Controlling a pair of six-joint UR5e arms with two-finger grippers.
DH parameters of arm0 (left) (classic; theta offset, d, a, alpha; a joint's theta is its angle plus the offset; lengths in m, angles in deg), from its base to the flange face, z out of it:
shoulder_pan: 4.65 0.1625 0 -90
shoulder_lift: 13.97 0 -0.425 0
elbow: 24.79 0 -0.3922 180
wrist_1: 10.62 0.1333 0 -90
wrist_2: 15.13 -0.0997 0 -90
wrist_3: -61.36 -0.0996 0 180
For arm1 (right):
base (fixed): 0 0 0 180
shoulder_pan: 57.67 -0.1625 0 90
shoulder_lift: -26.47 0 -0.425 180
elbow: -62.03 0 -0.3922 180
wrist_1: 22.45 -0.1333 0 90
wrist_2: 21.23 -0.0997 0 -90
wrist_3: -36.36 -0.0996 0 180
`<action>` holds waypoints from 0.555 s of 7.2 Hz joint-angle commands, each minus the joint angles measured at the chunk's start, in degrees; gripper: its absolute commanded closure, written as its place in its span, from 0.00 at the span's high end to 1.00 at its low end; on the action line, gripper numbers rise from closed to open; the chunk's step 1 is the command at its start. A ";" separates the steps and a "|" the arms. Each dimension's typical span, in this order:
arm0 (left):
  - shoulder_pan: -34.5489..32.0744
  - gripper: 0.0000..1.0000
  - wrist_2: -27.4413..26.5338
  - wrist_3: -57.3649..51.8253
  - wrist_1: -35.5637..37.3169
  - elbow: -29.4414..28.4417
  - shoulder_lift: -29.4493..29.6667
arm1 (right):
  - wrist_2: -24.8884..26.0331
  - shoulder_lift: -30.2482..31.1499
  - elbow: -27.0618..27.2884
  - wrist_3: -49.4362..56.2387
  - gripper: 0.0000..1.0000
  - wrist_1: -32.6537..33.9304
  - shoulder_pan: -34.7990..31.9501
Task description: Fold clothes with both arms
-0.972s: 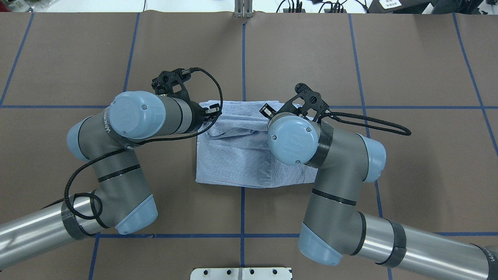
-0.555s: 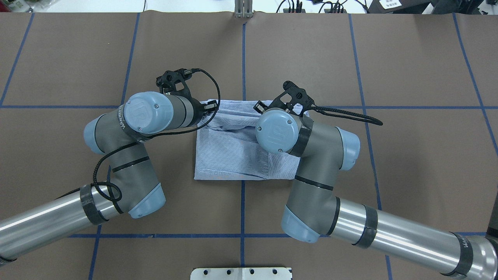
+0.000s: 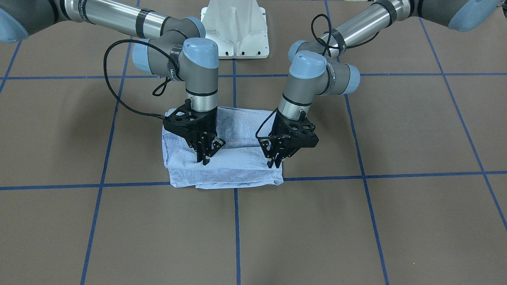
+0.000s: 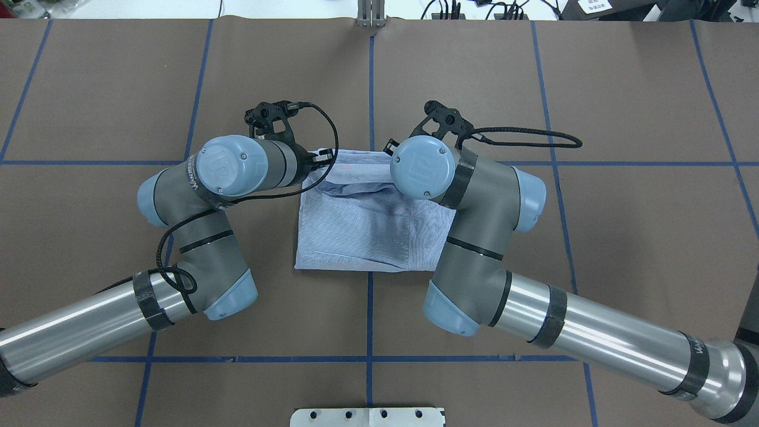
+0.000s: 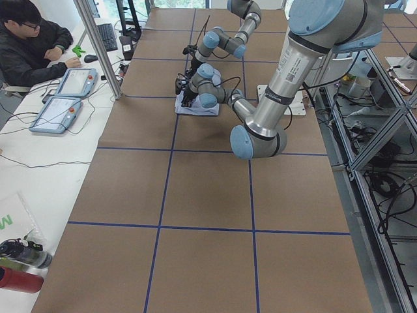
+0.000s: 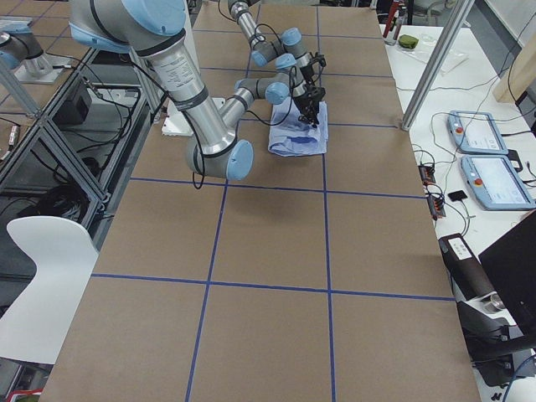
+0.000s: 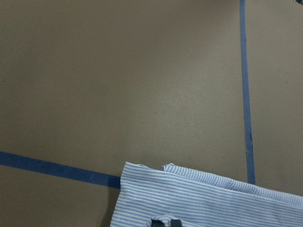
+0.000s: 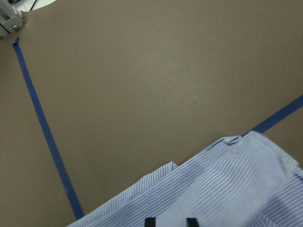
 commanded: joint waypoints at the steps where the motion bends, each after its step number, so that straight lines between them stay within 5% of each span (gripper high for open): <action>1: -4.23 1.00 8.21 -6.86 1.27 3.92 -0.83 | -11.36 -0.30 4.46 9.44 1.00 4.98 -6.71; 2: -5.82 1.00 10.45 -14.20 3.72 10.73 -5.45 | -15.78 0.48 10.32 16.98 1.00 12.68 -10.49; 4: -8.11 1.00 12.48 -23.29 14.93 23.31 -10.92 | -23.52 9.05 21.23 30.53 1.00 16.72 -16.56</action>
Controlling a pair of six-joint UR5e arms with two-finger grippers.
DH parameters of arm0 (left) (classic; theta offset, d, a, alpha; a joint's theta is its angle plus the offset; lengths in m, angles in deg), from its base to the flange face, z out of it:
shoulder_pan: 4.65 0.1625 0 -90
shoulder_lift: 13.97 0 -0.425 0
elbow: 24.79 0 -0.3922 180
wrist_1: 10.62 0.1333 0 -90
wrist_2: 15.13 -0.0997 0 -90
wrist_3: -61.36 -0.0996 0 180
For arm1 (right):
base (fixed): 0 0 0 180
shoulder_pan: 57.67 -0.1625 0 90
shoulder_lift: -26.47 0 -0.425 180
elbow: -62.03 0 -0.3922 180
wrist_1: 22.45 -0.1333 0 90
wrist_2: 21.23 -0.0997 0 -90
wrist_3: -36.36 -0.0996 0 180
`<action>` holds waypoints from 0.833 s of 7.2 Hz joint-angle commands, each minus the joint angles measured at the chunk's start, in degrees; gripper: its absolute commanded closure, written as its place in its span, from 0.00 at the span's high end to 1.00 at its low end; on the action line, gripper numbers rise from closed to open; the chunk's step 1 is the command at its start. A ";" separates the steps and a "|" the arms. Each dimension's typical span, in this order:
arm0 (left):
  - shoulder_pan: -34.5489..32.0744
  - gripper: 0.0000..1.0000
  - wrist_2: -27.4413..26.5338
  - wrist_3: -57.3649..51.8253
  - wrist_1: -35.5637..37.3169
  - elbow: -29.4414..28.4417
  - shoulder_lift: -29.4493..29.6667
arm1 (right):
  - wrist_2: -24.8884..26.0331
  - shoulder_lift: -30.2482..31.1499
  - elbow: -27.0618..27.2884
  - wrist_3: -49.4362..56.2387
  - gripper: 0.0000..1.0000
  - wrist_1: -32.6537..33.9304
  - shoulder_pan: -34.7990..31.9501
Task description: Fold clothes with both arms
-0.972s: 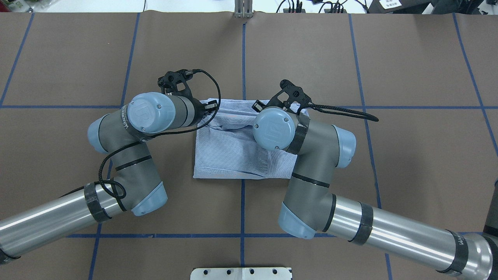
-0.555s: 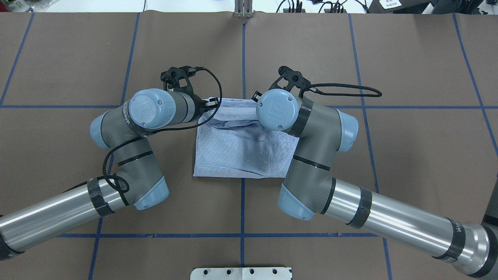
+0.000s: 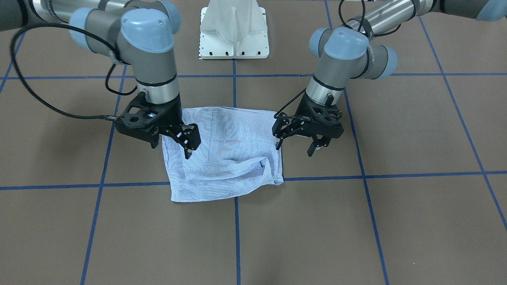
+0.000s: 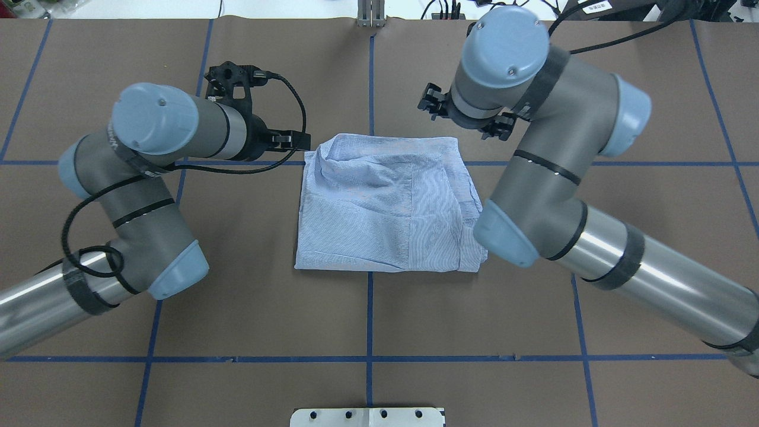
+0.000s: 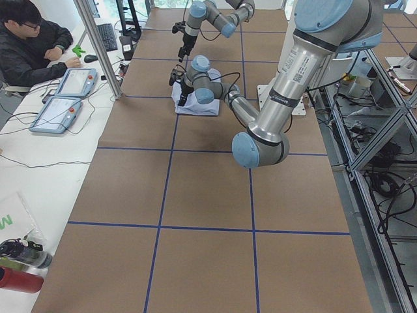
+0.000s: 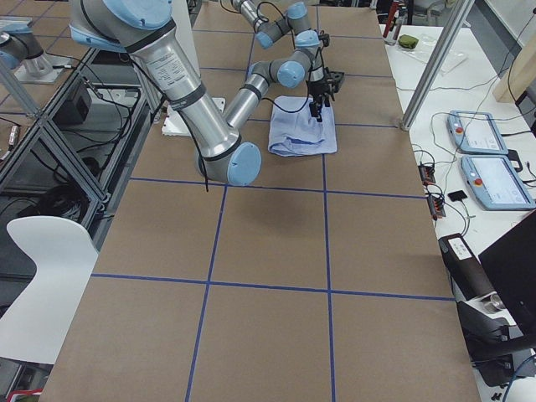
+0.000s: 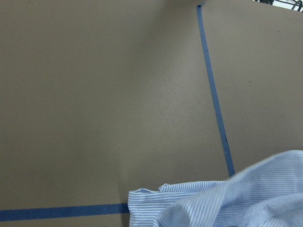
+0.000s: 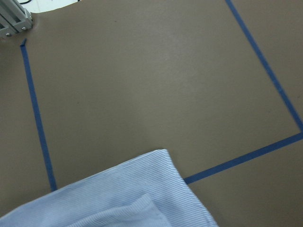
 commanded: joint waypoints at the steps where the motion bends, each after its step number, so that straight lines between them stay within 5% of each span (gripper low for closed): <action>1: -3.03 1.00 1.92 -11.31 9.86 12.71 -7.16 | -9.19 9.63 10.11 15.61 1.00 2.57 -8.06; 6: -26.72 1.00 15.96 -51.99 10.07 15.40 -24.75 | -25.73 31.08 10.42 67.43 1.00 2.83 -37.22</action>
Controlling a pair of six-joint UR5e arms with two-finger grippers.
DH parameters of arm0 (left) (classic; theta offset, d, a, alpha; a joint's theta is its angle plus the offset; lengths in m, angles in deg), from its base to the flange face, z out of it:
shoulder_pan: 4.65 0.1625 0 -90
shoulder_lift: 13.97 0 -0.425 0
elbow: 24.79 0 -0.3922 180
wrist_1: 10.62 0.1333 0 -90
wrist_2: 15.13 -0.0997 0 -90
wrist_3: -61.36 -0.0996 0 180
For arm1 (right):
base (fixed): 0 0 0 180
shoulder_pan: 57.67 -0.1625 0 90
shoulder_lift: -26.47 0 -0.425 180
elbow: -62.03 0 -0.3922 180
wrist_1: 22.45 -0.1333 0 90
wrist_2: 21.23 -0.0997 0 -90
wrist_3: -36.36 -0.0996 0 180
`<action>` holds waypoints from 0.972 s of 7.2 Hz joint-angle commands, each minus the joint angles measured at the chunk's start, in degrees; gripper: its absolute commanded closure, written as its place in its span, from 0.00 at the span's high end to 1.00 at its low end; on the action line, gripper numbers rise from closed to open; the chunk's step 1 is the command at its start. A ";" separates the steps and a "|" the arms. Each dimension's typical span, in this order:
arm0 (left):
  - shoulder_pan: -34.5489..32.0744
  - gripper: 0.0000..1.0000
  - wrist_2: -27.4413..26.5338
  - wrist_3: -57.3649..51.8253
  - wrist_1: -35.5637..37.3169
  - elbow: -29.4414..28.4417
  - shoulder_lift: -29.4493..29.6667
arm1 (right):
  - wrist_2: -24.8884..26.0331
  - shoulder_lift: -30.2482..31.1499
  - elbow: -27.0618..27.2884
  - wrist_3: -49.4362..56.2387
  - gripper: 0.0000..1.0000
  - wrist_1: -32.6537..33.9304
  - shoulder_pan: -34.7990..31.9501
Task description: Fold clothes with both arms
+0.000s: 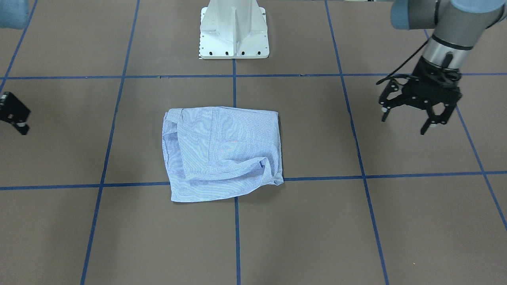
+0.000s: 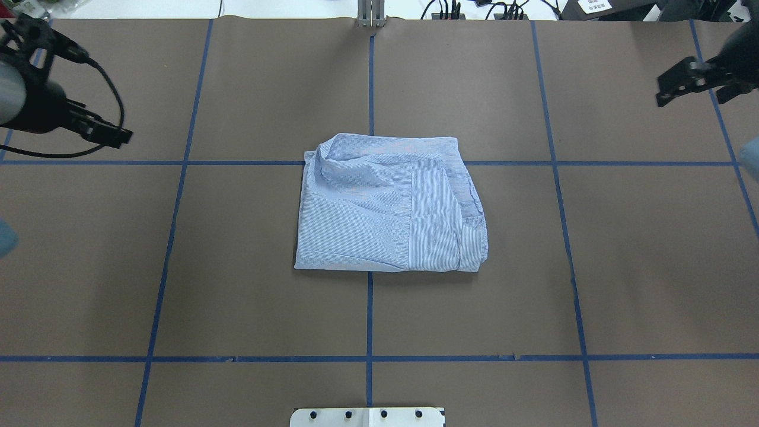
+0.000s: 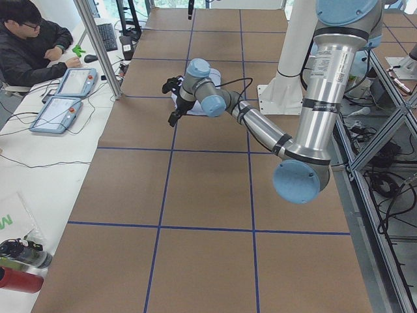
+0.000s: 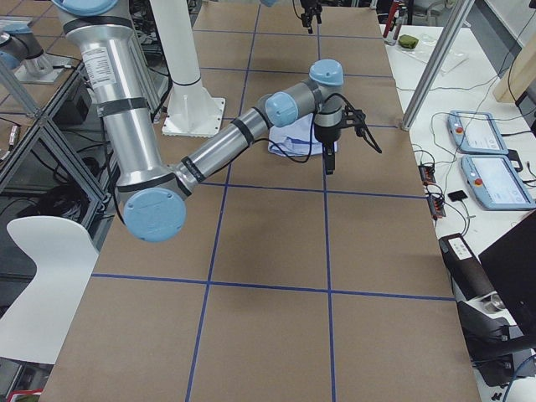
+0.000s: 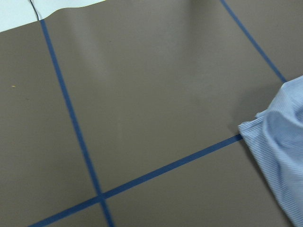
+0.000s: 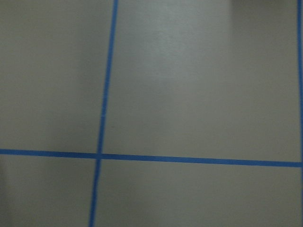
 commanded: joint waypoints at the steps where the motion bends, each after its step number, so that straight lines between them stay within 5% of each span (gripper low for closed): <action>1: -10.28 1.00 4.29 -14.94 0.15 -0.81 -5.24 | -3.41 8.20 -2.08 21.58 1.00 0.09 -11.21; 4: -18.47 1.00 10.27 -16.93 0.15 -5.09 -14.37 | -4.11 17.51 -1.83 31.59 1.00 1.05 -16.69; 5: -26.75 1.00 10.63 -17.36 -0.19 -9.21 -14.66 | -3.95 17.81 -2.26 31.15 1.00 0.97 -16.70; 7: -29.12 1.00 14.14 -18.14 6.87 -10.56 -14.93 | -4.12 18.16 -2.70 31.06 1.00 0.96 -16.61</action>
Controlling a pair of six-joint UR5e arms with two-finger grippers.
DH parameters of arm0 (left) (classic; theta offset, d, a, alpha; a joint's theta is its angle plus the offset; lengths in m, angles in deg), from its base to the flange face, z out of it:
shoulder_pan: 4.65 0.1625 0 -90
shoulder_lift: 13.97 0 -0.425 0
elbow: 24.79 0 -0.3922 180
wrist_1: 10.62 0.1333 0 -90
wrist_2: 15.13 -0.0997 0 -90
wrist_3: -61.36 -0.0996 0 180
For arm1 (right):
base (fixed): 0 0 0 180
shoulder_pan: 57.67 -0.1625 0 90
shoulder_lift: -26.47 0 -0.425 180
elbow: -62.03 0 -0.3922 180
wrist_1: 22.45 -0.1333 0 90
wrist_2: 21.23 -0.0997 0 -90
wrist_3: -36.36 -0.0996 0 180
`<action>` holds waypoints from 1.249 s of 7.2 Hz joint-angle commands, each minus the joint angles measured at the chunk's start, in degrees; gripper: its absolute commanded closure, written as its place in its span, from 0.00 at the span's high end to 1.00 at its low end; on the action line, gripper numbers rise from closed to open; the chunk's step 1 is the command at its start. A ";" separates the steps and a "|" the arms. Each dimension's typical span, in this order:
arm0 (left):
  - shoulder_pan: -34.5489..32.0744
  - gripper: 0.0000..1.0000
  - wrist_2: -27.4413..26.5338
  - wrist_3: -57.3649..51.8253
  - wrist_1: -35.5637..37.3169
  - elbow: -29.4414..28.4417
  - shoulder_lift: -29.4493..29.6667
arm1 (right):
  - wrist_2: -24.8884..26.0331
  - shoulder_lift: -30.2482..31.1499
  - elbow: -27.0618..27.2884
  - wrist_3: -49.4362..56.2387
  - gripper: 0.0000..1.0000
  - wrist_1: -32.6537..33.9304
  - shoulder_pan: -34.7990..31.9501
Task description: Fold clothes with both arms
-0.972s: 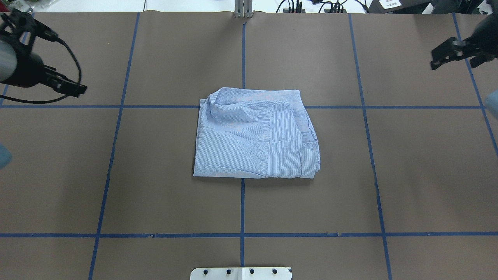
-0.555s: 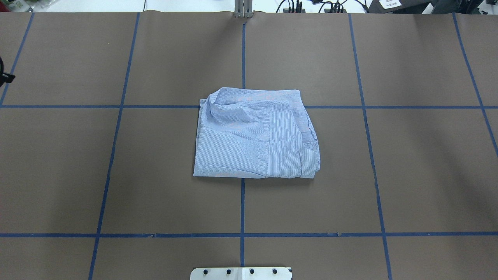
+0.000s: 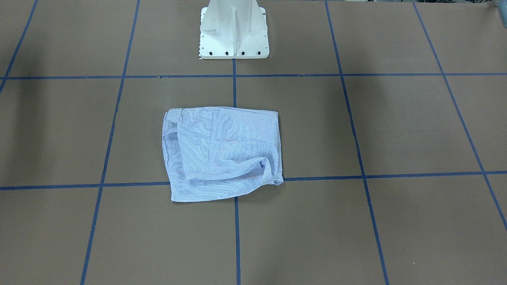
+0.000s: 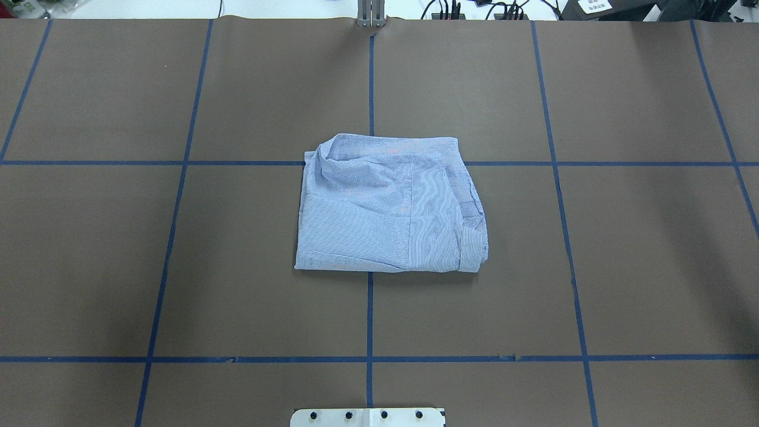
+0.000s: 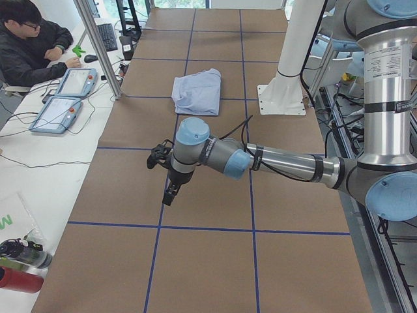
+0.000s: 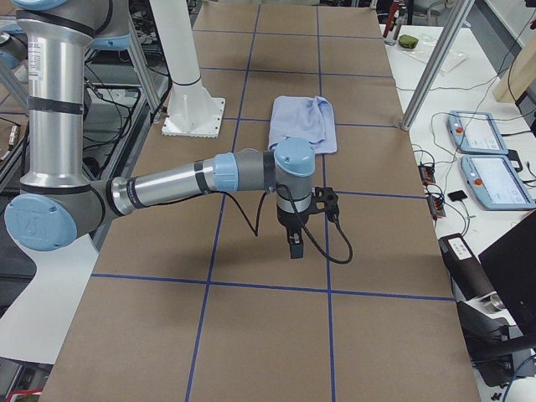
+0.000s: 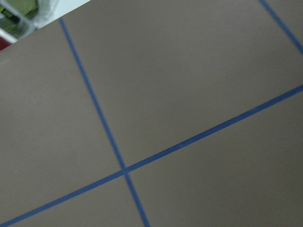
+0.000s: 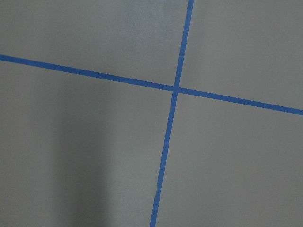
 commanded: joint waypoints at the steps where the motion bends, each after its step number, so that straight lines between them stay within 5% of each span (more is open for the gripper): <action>1: -1.83 1.00 1.72 -9.34 5.59 -6.14 -0.23 | -0.18 0.38 -0.61 -0.01 1.00 0.08 -0.03; 2: -1.83 1.00 2.15 -12.48 7.52 -8.62 0.47 | -1.23 0.47 -0.79 -0.01 1.00 0.08 -0.03; 5: -1.74 1.00 16.10 -12.60 11.22 -10.68 0.13 | -2.56 0.56 -1.67 -0.01 1.00 -0.01 -0.03; 9: -3.93 1.00 15.52 -12.42 10.09 -8.23 0.66 | -2.29 2.75 -1.15 0.25 1.00 -0.18 -0.21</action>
